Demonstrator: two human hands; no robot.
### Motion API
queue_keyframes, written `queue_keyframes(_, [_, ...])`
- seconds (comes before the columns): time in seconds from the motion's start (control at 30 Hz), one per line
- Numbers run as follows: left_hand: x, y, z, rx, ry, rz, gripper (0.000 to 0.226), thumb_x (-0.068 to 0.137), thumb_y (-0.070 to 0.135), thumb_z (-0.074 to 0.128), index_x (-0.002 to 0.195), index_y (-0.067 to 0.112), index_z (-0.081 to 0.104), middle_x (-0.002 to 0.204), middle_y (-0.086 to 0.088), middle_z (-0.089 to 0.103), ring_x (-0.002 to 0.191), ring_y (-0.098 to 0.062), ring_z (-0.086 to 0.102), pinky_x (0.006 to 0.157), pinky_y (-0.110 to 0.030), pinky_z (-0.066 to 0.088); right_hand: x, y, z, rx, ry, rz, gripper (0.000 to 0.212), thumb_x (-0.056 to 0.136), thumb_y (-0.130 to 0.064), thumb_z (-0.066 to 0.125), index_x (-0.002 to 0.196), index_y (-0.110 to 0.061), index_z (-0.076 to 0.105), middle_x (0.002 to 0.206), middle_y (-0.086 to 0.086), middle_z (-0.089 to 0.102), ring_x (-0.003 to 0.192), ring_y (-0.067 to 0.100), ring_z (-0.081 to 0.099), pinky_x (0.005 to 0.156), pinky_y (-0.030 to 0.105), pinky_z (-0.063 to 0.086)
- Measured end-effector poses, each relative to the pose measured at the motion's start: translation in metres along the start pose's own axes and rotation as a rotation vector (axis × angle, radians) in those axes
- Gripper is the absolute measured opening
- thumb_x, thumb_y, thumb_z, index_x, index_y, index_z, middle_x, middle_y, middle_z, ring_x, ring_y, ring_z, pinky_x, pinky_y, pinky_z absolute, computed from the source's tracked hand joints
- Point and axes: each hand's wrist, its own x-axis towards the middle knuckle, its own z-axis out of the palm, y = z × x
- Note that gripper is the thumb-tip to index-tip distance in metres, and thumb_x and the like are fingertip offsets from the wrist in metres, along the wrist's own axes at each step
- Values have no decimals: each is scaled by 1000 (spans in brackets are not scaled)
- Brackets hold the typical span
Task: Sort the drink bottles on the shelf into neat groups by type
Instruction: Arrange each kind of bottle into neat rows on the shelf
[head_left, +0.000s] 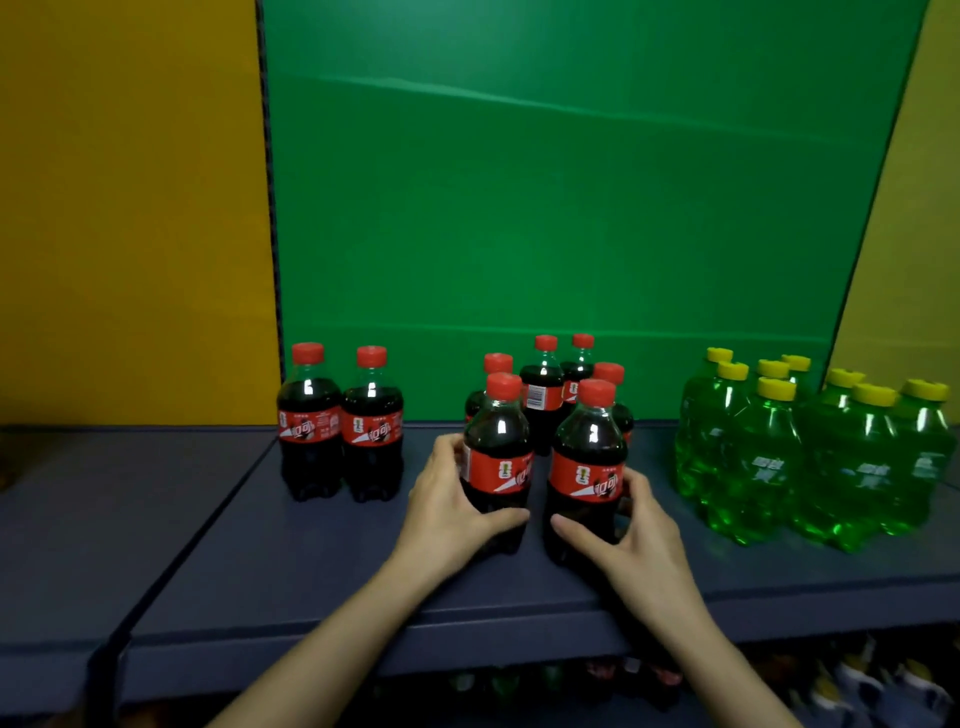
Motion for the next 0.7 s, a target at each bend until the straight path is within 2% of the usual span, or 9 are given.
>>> queue_keyframes(0.07, [-8,-3,-18,-56,-28,-16,71,58,20,86,115,20,42,107,13,57,100,0,55,88,-14,44,-4,-7,4,25,-30,-38,65,67,-34,79,123,-24,45,112,-11,60,106,9,56,93,29,44])
queue_keyframes(0.2, [-22,-15,-60,-165,-42,-48,69,60,10,84,115,28,47,113,9,61,106,0,58,89,-15,48,-7,-29,25,104,-97,-113,64,68,-33,78,122,-28,45,115,-13,59,107,2,55,94,25,44])
queue_keyframes(0.27, [-27,-23,-84,-184,-42,-67,71,56,13,86,115,28,49,116,7,62,108,-2,59,92,-19,47,-7,-42,40,137,-134,-123,63,68,-32,78,121,-30,44,115,-13,59,107,1,55,94,24,44])
queue_keyframes(0.37, [-32,-32,-118,-211,-31,-94,79,48,19,88,117,28,51,118,4,63,111,-6,59,97,-26,46,-8,-57,66,157,-174,-136,65,67,-39,78,122,-31,44,117,-12,59,110,5,55,97,32,46])
queue_keyframes(0.47, [-33,-39,-144,-212,-21,-98,74,49,19,86,113,31,51,118,8,61,111,-3,58,94,-21,47,-9,-68,89,177,-198,-133,71,64,-47,75,124,-28,43,120,-11,58,114,8,54,99,39,45])
queue_keyframes(0.6, [-34,-52,-163,-214,-65,-106,85,41,31,89,118,29,53,121,7,62,114,-5,57,91,-18,49,-8,-79,114,185,-217,-125,70,67,-40,77,126,-27,41,121,-9,56,115,9,53,100,39,44])
queue_keyframes(0.7, [-31,-58,-169,-245,-83,-112,85,42,29,90,119,29,52,123,7,61,116,-5,56,92,-20,48,-9,-83,125,161,-216,-134,72,67,-39,77,127,-26,40,122,-9,56,116,9,52,100,39,43])
